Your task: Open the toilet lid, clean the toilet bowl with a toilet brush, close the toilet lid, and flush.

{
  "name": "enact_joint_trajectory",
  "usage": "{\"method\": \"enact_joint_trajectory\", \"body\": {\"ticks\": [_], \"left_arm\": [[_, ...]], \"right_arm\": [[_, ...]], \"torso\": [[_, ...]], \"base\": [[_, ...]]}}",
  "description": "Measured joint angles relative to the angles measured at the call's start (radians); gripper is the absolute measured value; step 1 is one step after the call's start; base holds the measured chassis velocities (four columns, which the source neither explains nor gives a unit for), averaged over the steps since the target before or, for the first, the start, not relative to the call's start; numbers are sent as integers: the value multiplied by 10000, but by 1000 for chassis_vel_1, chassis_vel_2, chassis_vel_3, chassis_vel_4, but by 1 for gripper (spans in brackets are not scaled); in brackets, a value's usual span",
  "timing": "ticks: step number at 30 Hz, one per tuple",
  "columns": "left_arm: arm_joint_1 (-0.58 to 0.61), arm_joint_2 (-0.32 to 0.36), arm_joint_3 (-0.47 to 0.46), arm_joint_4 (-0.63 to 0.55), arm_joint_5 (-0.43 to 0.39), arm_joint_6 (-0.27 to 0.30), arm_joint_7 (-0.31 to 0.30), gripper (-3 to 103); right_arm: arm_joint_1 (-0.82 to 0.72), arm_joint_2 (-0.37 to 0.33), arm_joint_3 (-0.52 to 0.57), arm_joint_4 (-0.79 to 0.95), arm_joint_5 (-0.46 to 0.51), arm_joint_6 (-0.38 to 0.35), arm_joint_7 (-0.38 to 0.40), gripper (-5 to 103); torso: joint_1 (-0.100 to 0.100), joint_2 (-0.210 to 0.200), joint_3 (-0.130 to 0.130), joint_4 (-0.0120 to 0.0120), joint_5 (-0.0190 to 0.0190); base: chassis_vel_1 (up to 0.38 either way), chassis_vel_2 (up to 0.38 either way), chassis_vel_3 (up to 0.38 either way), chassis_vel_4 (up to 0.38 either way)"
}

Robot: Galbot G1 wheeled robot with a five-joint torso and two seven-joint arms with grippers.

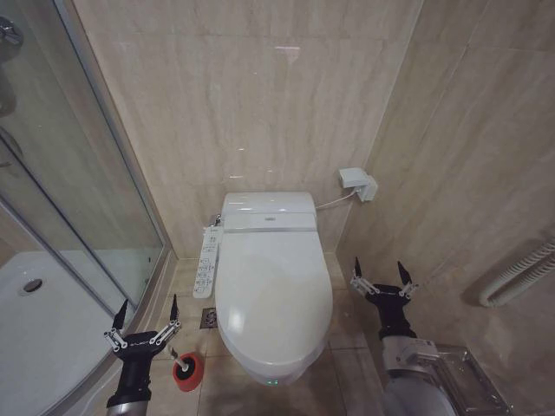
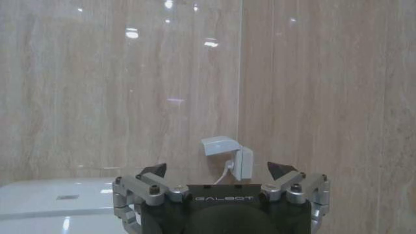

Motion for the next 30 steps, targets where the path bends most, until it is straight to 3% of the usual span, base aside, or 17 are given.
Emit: {"method": "enact_joint_trajectory", "body": {"ticks": [30], "left_arm": [[0,0,0,0,0,0,0,100]], "right_arm": [[2,-1,0,-4,1,3,4,100]], "torso": [[0,0,0,0,0]], "base": [[0,0,0,0]]}}
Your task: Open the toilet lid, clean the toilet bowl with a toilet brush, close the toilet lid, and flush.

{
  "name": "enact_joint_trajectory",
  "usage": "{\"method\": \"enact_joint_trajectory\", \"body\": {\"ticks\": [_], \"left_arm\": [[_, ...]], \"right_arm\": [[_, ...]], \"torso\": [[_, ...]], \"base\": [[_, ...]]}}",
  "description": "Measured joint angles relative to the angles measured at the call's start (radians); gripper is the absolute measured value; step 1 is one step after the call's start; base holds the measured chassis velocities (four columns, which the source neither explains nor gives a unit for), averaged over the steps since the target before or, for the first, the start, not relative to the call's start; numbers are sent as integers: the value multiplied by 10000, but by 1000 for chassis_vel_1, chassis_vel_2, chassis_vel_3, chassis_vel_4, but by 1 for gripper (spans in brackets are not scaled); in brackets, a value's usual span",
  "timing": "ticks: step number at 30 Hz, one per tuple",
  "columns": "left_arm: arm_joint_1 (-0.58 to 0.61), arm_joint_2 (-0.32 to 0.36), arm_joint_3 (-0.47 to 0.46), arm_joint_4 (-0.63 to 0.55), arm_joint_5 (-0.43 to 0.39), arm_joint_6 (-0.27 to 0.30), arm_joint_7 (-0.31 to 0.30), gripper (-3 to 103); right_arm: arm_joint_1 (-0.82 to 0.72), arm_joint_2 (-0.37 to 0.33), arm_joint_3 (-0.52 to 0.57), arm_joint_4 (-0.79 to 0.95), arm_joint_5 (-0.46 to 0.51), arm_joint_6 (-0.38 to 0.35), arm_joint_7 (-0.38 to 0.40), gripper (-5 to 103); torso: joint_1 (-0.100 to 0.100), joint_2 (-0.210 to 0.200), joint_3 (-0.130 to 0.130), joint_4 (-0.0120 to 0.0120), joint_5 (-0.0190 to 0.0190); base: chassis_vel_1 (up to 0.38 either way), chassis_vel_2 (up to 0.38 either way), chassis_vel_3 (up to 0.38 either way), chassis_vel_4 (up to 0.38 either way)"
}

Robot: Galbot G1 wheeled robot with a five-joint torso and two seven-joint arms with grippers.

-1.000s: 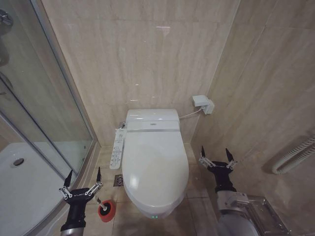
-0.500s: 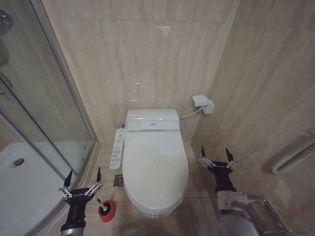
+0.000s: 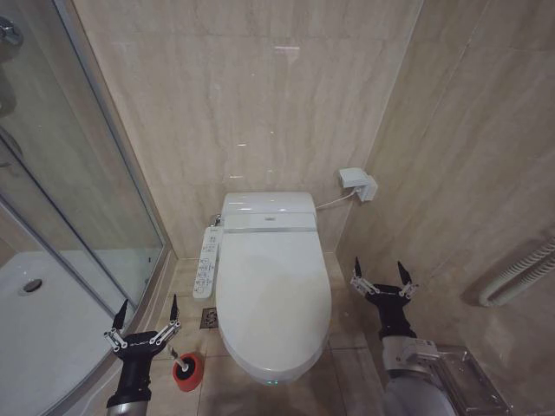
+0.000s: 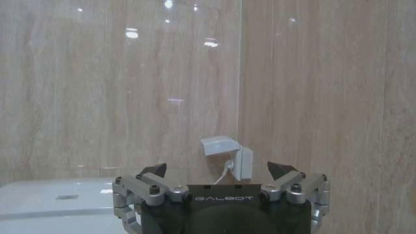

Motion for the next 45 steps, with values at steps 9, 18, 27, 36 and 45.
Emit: {"method": "enact_joint_trajectory", "body": {"ticks": [9,18,27,36,45], "left_arm": [[0,0,0,0,0,0,0,100],[-387,12,0,32,-233,583,276,100],[-1910,84,-7,215,-1229,2939,1422,100],[-3445,157,-17,385,-2227,5309,2573,100],[-3813,175,-23,415,-2475,5911,2861,100]], "right_arm": [[0,0,0,0,-1,0,0,100],[1,0,-1,-1,0,0,0,100],[1,0,0,-1,-1,0,0,100],[1,0,0,0,-1,0,0,100],[1,0,0,-1,-1,0,0,100]], "torso": [[0,0,0,0,0],[0,0,0,2,1],[0,0,0,-1,0],[1,0,1,0,0],[0,0,1,2,0]], "base": [[0,0,0,0],[0,0,0,0],[0,0,0,0],[0,0,0,0],[0,0,0,0]]}}
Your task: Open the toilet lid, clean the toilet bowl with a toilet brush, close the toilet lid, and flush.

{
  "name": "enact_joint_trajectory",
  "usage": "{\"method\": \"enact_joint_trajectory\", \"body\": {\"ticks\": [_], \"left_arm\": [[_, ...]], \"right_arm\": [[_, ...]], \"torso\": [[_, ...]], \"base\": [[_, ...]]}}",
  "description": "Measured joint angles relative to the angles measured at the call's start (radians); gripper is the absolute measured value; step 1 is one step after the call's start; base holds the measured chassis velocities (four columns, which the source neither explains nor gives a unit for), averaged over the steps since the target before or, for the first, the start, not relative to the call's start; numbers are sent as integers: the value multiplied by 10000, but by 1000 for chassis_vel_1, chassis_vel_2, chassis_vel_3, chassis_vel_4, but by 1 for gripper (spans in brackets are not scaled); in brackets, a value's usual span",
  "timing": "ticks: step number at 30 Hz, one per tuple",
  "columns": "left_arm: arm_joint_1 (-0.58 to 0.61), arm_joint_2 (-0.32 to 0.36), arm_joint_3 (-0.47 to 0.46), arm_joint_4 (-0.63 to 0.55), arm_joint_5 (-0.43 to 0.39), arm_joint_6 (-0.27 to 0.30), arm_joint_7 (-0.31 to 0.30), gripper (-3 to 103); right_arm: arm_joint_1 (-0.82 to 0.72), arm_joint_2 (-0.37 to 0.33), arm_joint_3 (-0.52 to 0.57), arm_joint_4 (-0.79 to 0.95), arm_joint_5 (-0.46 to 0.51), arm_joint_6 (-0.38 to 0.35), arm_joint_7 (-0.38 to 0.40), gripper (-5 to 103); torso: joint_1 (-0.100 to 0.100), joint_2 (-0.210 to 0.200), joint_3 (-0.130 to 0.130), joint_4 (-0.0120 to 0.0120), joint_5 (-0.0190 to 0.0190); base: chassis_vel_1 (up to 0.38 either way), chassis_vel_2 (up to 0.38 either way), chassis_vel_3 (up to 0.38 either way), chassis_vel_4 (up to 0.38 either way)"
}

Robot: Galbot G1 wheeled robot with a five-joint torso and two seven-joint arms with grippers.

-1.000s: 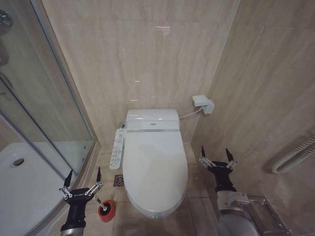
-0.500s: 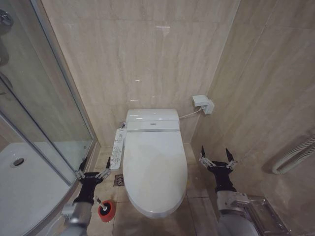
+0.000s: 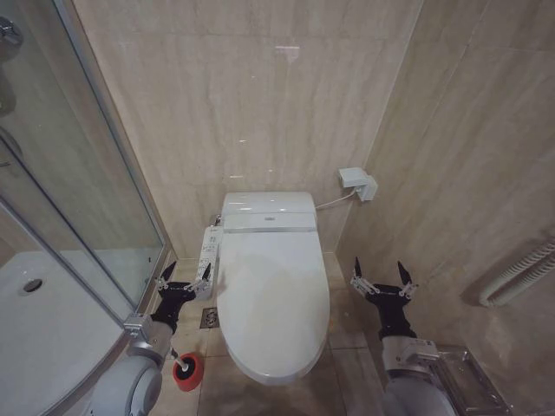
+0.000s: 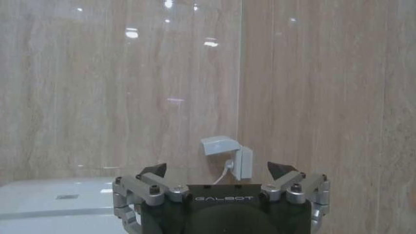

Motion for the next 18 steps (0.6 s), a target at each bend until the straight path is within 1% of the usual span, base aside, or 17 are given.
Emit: {"method": "enact_joint_trajectory", "body": {"ticks": [3,6,7,9,10,11,12,13,15,16,17,18], "left_arm": [[41,4,-1,-122,41,21,-8,100],[555,24,1,-1180,580,-230,-305,100],[555,24,1,-1180,580,-230,-305,100],[1004,43,7,-2056,1052,-483,-568,100],[1004,43,7,-2056,1052,-483,-568,100],[1205,52,10,-2494,1276,-620,-698,100],[1320,35,41,-2562,1432,-789,-808,100],[1394,3,70,-2473,1547,-954,-882,100],[1467,-58,98,-2137,1702,-1252,-983,100],[1467,-58,98,-2137,1702,-1252,-983,100],[1504,-130,107,-1703,1788,-1588,-1075,100],[1526,-160,106,-1478,1801,-1756,-1109,100]], "right_arm": [[0,0,0,0,0,0,0,100],[0,0,0,0,0,0,0,100],[0,0,0,0,0,0,0,100],[0,0,0,0,0,0,0,100],[0,0,0,0,0,0,0,100],[0,0,1,0,0,0,0,100],[0,0,1,0,0,0,0,100],[-2,0,1,0,0,0,0,100],[0,0,1,0,0,0,0,100],[0,0,1,0,0,0,0,100],[-1,0,1,0,0,0,0,100],[1,0,1,0,0,0,0,100]], "torso": [[0,0,0,-4,-1],[0,0,0,-1,1],[0,0,0,-1,1],[0,0,-1,-2,0],[0,0,-1,-2,0],[-3,1,-1,3,5],[-3,1,-2,-3,6],[-3,1,-2,-1,0],[-3,1,-2,-2,3],[-3,1,-2,-2,3],[-2,0,-1,-2,0],[-2,0,-1,-4,0]], "base": [[0,0,0,0],[0,0,0,0],[0,0,0,0],[0,0,0,0],[0,0,0,0],[0,0,0,0],[0,0,0,0],[0,0,0,0],[0,0,0,0],[0,0,0,0],[0,0,0,0],[0,0,0,0]]}}
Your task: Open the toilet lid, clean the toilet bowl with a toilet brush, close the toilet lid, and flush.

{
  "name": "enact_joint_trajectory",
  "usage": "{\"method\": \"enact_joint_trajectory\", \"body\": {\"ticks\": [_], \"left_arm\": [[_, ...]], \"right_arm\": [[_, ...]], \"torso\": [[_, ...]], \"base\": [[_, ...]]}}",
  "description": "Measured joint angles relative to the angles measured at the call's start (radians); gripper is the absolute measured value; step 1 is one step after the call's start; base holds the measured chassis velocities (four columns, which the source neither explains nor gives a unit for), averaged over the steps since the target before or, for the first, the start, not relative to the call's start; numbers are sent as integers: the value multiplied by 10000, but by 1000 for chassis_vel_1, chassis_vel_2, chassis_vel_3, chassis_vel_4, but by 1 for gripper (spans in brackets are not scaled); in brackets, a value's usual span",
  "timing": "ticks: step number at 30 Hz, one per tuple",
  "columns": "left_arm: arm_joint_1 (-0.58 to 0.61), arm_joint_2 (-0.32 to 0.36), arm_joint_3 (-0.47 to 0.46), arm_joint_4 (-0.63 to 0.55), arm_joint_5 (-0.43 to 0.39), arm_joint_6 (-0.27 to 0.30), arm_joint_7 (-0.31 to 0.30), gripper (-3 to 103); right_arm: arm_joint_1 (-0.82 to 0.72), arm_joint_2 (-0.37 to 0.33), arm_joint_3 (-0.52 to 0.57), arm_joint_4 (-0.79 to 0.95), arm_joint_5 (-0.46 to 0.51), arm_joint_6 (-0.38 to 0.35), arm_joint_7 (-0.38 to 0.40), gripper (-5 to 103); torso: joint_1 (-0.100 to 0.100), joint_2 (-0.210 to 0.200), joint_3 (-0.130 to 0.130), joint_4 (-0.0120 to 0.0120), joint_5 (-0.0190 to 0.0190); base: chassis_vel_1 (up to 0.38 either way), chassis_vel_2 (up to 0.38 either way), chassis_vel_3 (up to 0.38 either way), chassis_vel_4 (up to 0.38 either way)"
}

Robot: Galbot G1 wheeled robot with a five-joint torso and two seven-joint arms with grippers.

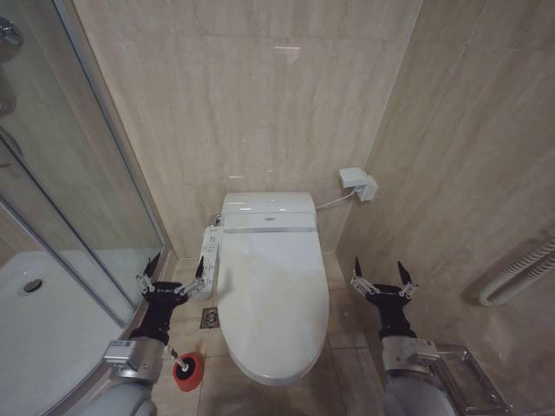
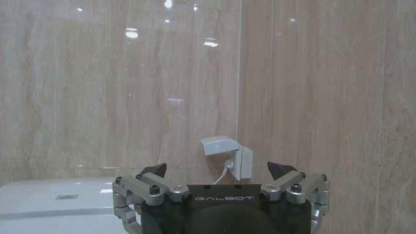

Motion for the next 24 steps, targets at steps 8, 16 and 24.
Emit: {"method": "enact_joint_trajectory", "body": {"ticks": [8,16,24], "left_arm": [[198,-213,-37,1718,167,-1619,-208,100],[172,-382,143,2010,328,-1899,-757,100],[375,-397,82,1827,395,-1879,-693,99]], "right_arm": [[0,0,0,0,0,0,0,100],[0,0,0,0,0,0,0,100],[-1,0,0,0,0,0,0,100]], "torso": [[0,0,0,2,0],[1,0,0,1,0],[2,0,0,2,1]], "base": [[0,0,0,0],[0,0,0,0],[0,0,0,0]]}}
